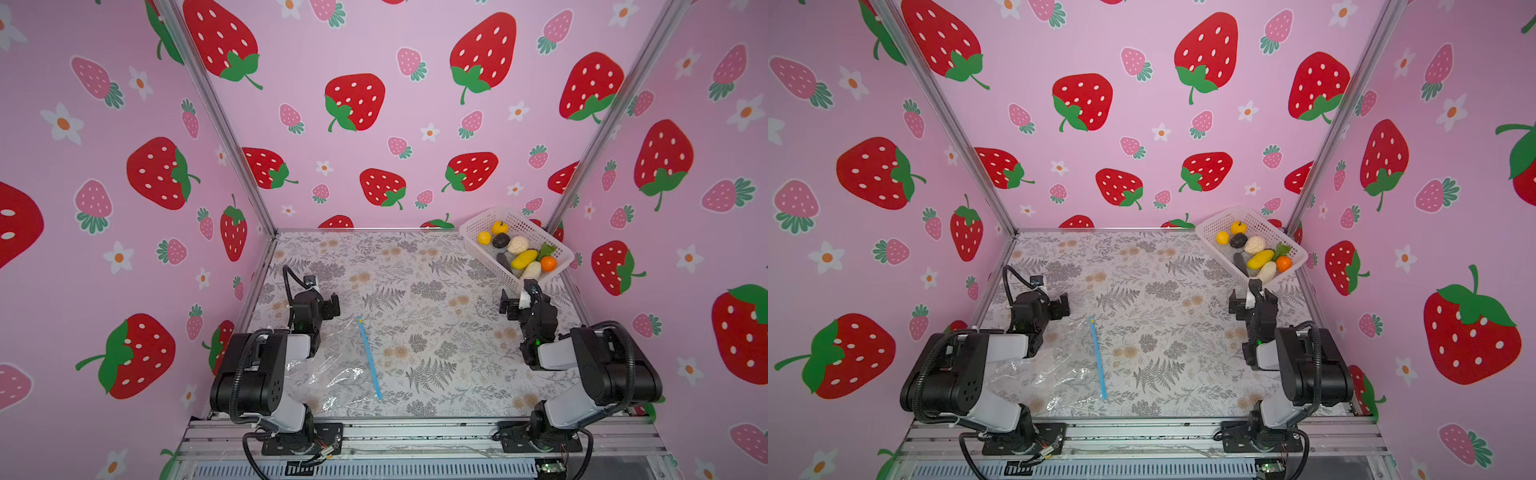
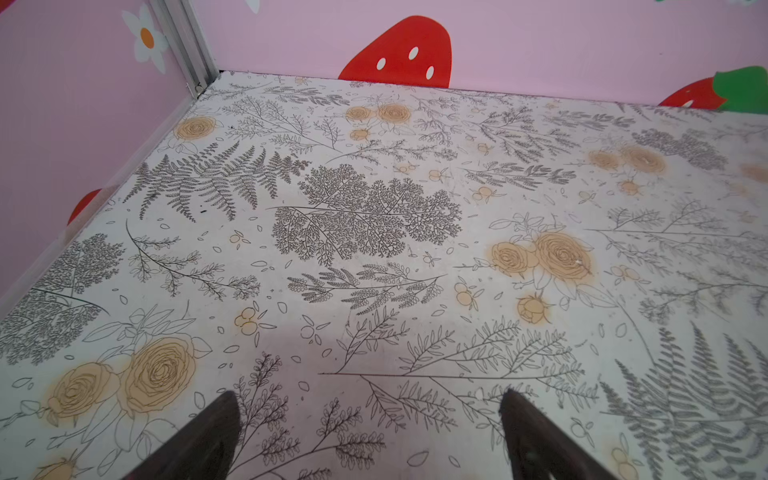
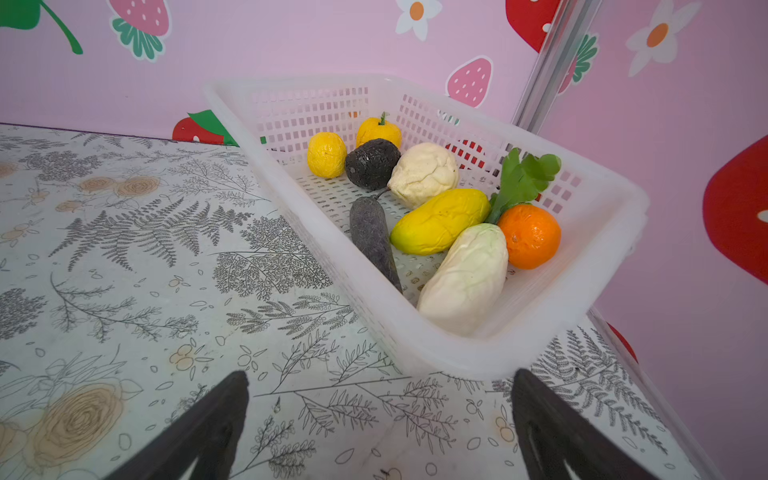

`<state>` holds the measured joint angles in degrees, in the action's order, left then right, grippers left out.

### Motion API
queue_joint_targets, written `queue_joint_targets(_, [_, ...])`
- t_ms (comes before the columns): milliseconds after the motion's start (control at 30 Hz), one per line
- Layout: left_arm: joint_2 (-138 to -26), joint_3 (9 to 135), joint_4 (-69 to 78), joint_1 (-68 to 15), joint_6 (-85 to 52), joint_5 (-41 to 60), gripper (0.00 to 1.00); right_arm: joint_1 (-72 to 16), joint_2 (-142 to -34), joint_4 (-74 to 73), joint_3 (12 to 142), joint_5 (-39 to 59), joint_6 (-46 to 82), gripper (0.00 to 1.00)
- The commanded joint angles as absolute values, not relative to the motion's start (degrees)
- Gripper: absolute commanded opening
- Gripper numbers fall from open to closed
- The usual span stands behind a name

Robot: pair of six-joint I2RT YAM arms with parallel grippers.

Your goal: Place the food in the zip-top bag and seal the zipper

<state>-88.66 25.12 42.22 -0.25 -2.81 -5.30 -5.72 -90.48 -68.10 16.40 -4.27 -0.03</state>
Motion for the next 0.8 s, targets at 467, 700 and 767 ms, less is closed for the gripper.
queue_joint_targets(467, [-88.7,26.0,43.8,0.1,-2.4,-4.7,0.99,-5.4,-90.7,-69.2,16.9,-1.9,-0.1,0.99])
queue_joint_targets(700, [-88.9,26.1,43.7,0.0,-2.5,-4.6,0.99,-5.2,-90.7,-69.4,16.8,-1.7,0.0,0.99])
queue_joint_targets(767, [-88.8,26.1,43.6,0.0,-2.5,-4.6,0.99,-5.2,-90.7,-69.3,16.8,-1.7,0.0,0.99])
